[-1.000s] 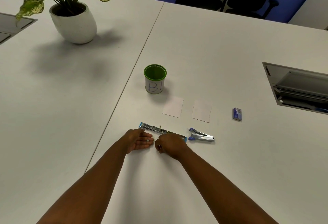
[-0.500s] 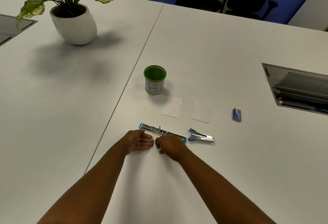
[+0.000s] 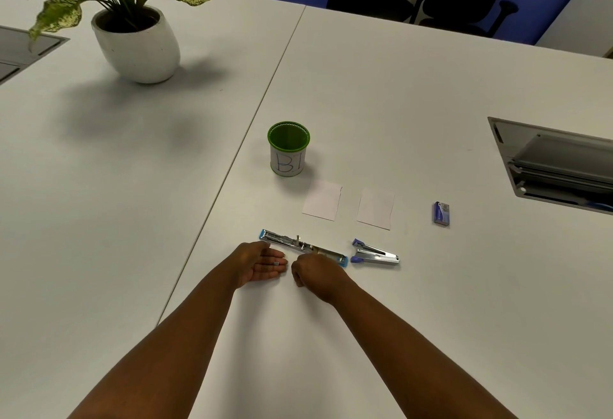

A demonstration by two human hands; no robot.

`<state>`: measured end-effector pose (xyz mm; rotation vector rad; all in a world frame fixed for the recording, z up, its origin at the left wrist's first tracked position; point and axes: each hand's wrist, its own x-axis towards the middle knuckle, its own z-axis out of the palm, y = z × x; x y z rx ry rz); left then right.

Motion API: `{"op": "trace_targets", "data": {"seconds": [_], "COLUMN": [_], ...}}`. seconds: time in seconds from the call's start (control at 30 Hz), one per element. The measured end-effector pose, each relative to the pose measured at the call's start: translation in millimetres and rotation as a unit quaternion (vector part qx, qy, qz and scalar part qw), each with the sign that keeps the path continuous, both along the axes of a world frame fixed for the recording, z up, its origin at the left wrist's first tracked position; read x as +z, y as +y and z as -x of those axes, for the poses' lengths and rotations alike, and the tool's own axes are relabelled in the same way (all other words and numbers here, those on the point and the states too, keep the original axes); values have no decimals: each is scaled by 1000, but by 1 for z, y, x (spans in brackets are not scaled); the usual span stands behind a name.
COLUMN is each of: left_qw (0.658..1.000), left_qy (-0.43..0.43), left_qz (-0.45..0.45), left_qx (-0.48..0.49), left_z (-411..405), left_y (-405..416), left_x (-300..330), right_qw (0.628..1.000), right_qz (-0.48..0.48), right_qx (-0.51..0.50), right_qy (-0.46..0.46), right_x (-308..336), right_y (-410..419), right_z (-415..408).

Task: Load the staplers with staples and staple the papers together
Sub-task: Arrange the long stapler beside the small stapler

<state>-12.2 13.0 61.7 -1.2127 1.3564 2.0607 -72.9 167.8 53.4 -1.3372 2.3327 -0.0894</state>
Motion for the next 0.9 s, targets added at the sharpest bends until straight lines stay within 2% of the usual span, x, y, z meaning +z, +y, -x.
{"op": "trace_targets", "data": {"seconds": [0.17,0.3,0.47,0.9], "left_qw": [1000,1000,1000,1000], "left_qy": [6,5,5,8], "left_qz": [-8,-5,-1,1], "left_qx": [-3,-7,-6,-8], "left_z": [0,1,1,1], "left_y": [-1,1,0,2], "left_x": [1,2,2,3], "right_qw": [1000,999,998,998], "right_qz": [3,36,30,45], "right_qx": [13,-25,-47,-48], "right_qy": [-2,3,1,12], "right_x": [-5,-5,-2,-5], "right_y": [4,7,4,14], "right_z": [-2,-4,-5,-12]}}
